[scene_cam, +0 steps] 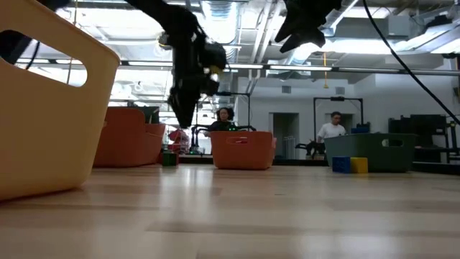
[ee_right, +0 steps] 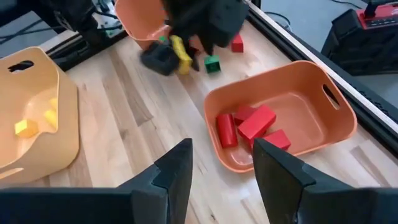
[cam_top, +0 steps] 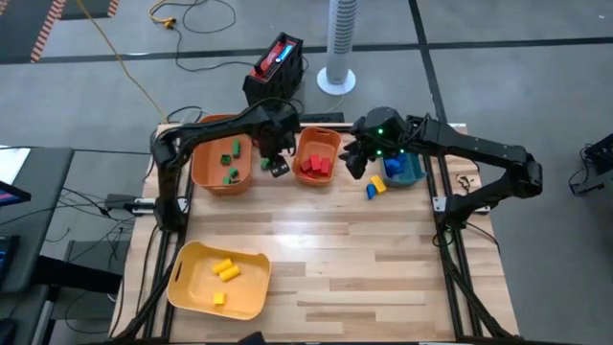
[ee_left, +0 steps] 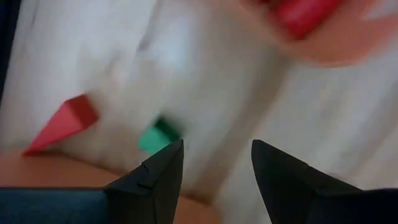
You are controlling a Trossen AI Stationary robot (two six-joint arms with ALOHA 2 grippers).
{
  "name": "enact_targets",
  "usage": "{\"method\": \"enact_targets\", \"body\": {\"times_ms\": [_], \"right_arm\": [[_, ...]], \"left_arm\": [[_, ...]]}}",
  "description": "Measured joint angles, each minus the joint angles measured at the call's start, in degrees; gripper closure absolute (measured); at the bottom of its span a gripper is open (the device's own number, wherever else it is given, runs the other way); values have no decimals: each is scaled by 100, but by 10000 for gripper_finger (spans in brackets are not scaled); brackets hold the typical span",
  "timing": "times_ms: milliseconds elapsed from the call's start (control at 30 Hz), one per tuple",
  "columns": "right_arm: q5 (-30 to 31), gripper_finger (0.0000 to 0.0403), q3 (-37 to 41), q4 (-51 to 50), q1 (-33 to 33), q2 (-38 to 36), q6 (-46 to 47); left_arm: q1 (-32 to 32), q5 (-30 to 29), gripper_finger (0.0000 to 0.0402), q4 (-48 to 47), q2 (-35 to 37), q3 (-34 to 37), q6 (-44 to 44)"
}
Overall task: Sort blocks
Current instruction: Put the green game piece into the left orange bin
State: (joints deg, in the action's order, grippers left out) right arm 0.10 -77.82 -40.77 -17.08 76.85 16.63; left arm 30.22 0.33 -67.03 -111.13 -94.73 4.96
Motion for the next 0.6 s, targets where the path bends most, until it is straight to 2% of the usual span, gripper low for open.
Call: {"method": "enact_targets", "body": {"times_ms": [133, 233, 333, 467, 533, 600], "right_arm": [[0, 223, 0, -54, 62, 1, 50], [0, 223, 0, -48, 99, -1, 56], [0, 223, 0, -42, 92, -1, 56], [0, 223, 0, -33, 87, -1, 52], [0, 223, 0, -26, 87, -1, 50], [0, 223, 0, 13, 87, -1, 50]], "left_arm": [[154, -537, 219, -223, -436, -44, -265], [214, -620, 219, -179, -630, -44, -462], [219, -671, 216, -107, -701, -44, -400], [212, -1111, 196, -117, -709, -44, -229], [215, -1091, 179, -115, -708, -44, -223], [263, -819, 159, -121, -710, -44, -299]]}}
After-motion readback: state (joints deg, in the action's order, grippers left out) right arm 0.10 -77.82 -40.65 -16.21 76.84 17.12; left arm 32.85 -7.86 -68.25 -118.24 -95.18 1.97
